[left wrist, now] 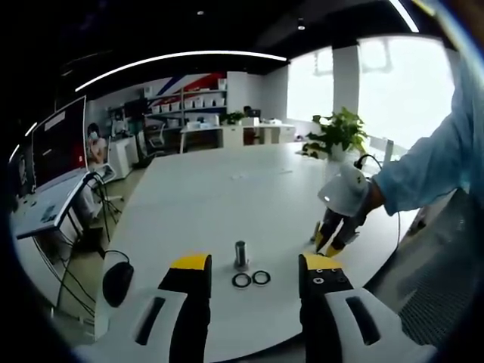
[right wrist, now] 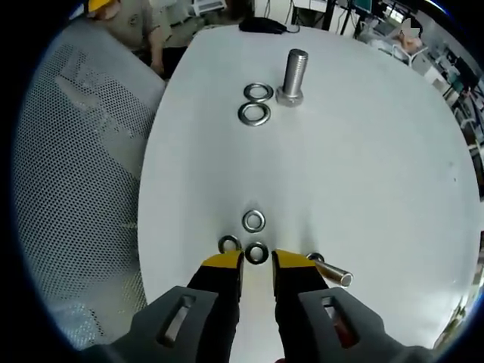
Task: Place the washer onto the threaded stud by aligning its center hole with the stud, sliding it down to the base, and recovering from edge contact or off-axis alignment until the washer reaches the visible bottom stop.
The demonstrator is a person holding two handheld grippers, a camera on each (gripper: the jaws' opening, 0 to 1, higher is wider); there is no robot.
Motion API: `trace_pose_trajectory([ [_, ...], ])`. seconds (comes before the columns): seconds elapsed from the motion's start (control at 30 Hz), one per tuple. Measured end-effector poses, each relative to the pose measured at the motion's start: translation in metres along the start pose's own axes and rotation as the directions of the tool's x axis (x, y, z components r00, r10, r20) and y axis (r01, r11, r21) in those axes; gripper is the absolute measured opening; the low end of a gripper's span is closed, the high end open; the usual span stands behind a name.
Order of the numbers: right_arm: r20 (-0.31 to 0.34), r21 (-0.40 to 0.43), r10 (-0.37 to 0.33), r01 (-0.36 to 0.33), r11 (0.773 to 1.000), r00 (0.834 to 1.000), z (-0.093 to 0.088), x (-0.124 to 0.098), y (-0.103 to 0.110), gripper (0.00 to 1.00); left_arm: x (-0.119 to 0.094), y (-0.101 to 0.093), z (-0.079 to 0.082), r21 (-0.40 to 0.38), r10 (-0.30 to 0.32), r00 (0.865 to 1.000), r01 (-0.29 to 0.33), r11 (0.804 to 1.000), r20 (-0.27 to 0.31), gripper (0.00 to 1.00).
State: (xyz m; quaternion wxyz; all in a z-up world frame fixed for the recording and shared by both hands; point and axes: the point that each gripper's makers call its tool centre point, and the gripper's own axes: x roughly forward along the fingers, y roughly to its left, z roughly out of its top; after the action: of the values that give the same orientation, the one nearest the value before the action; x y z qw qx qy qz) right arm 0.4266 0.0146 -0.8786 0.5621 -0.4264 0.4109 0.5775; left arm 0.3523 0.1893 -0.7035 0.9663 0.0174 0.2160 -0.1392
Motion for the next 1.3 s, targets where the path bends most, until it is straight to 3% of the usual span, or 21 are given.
trace_pose_trajectory([
  [0.8,0.005,0.001,-0.006,0.006,1.000,1.000,0.000,-0.001,-0.002,0.14,0.000,0.000,0.000,0.002,0.000,1.000,0.000,1.000,-0.003,0.44],
  [1.3,0.023,0.017,-0.005,0.004,1.000,1.000,-0.005,-0.018,-0.005,0.14,0.001,-0.001,-0.001,0.005,-0.002,1.000,0.003,1.000,-0.010,0.44],
])
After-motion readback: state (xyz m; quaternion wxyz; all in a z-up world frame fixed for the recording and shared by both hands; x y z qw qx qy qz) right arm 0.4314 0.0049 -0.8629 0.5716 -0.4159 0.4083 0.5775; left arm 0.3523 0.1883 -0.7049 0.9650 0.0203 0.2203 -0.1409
